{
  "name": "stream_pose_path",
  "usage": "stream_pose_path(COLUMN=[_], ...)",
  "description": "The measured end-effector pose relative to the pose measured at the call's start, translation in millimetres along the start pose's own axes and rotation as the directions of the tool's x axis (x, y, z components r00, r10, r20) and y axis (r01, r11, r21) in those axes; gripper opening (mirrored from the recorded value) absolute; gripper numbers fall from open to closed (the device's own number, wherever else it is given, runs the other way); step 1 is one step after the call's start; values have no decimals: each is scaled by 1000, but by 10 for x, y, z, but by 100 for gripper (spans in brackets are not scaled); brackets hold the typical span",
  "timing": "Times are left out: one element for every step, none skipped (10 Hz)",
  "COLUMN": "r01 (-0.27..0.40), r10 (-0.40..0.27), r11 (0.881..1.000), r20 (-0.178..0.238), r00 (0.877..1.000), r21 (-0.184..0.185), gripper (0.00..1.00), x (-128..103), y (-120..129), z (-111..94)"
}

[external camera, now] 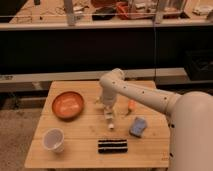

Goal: Place the bottle in the ceramic bowl

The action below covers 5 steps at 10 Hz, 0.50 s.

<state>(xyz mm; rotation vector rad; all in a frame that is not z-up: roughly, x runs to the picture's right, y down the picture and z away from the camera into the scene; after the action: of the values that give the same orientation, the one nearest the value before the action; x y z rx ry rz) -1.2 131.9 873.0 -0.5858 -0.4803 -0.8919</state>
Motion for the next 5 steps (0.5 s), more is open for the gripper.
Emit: stream_pose_path(r01=[8,15,18,18,16], r10=[-8,-15,-18,-18,-16], r11=[1000,1000,1000,1000,1000], r20=[2,4,6,7,9], r00=[1000,1000,1000,1000,1000], r21=[-6,-10,-15,-17,-24], gripper=[80,80,80,80,80], x=[-8,-20,-19,-16,-10], y=[-27,-52,-59,-63,-52], z=[28,46,73,84,105])
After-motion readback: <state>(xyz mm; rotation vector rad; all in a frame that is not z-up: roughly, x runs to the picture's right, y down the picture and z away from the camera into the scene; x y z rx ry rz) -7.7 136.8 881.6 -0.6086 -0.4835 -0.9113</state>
